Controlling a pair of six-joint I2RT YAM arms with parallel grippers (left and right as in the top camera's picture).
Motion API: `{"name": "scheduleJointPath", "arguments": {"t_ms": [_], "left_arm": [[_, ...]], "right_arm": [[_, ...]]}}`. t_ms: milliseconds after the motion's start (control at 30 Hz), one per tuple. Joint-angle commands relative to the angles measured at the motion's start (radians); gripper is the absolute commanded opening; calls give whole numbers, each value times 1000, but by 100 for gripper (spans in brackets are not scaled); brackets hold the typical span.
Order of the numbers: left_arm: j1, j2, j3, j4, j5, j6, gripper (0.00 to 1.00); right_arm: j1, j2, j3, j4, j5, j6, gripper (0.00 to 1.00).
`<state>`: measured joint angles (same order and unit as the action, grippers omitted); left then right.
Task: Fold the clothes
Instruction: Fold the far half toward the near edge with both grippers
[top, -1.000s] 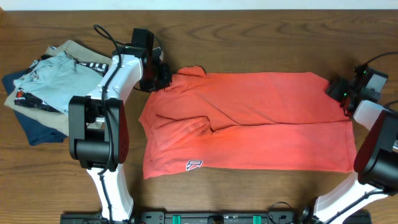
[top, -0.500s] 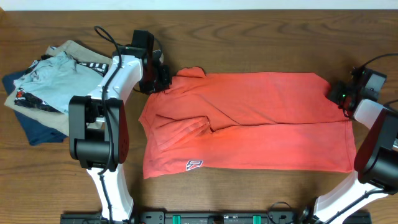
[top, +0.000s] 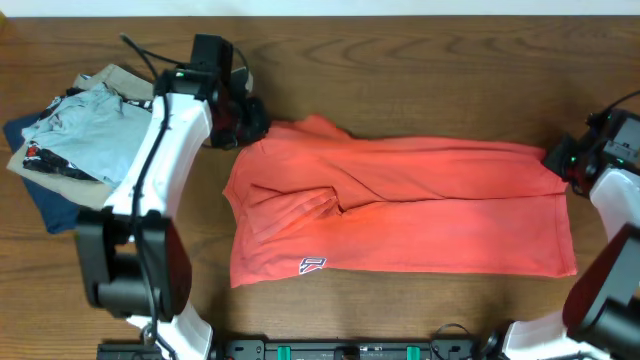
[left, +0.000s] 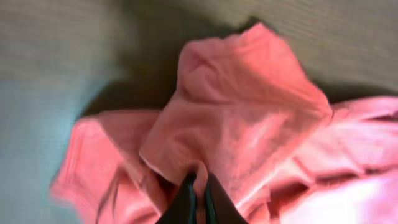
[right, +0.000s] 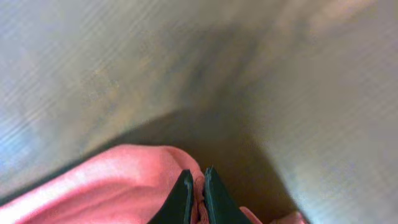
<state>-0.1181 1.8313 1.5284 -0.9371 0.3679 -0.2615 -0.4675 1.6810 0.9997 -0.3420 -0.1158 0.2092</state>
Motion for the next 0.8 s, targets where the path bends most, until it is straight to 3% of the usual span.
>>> {"name": "scheduleJointPath", "arguments": {"t_ms": [0, 233, 333, 500, 667, 767], "left_arm": [[4, -15, 0, -98, 3, 6, 6], [-4, -15, -30, -299, -16, 41, 6], [-3, -15, -55, -354, -115, 40, 6], [-3, -15, -91, -383, -201, 40, 6], [-3, -15, -134, -348, -200, 40, 6], [-3, -15, -160, -348, -201, 40, 6]], "right_arm": [[-8, -64, -3, -104, 160, 3, 7], [-8, -103, -3, -395, 389, 36, 19], [-8, -103, -3, -433, 426, 72, 34], [-7, -103, -3, -418, 289, 64, 43], [-8, -102, -3, -336, 135, 6, 59], [-7, -96, -3, -277, 27, -64, 61]]}}
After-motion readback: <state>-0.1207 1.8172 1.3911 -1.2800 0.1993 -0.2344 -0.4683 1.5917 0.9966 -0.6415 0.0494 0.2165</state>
